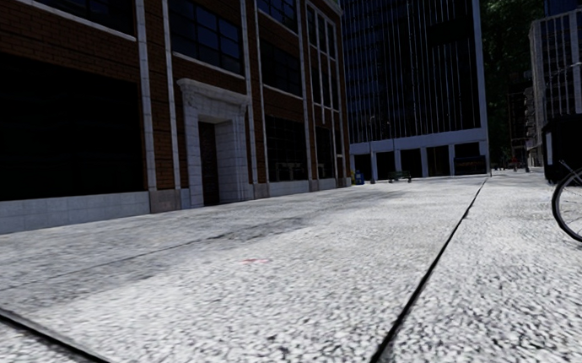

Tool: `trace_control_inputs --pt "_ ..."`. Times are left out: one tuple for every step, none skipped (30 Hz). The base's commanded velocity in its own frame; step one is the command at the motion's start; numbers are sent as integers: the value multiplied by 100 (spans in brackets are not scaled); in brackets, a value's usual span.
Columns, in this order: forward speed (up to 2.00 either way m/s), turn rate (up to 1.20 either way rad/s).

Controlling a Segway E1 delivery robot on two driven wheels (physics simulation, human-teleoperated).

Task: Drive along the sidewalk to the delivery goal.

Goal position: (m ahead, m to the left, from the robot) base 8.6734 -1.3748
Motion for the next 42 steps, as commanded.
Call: trace_control_inputs --pt "200 0" --pt "200 0" --pt "200 0" --pt "200 0" --pt "200 0" --pt "200 0" --pt "200 0" --pt "200 0" --pt "200 0" --pt "200 0" --pt "200 0" --pt "200 0" --pt "200 0" --pt "200 0" --pt "200 0" --pt "200 0" --pt "200 0" --pt "200 0" --pt "200 0" --pt "200 0" --pt "200 0" --pt "200 0" --pt "200 0" --pt "200 0" --pt "200 0" --pt "200 0" --pt "200 0" --pt "200 0" --pt "200 0" --pt "200 0" --pt "200 0" --pt "200 0" --pt "200 0" --pt "200 0" --pt "200 0" --pt "200 0" --pt "200 0" --pt "200 0" --pt "200 0" --pt "200 0" --pt "200 0" --pt "200 0"
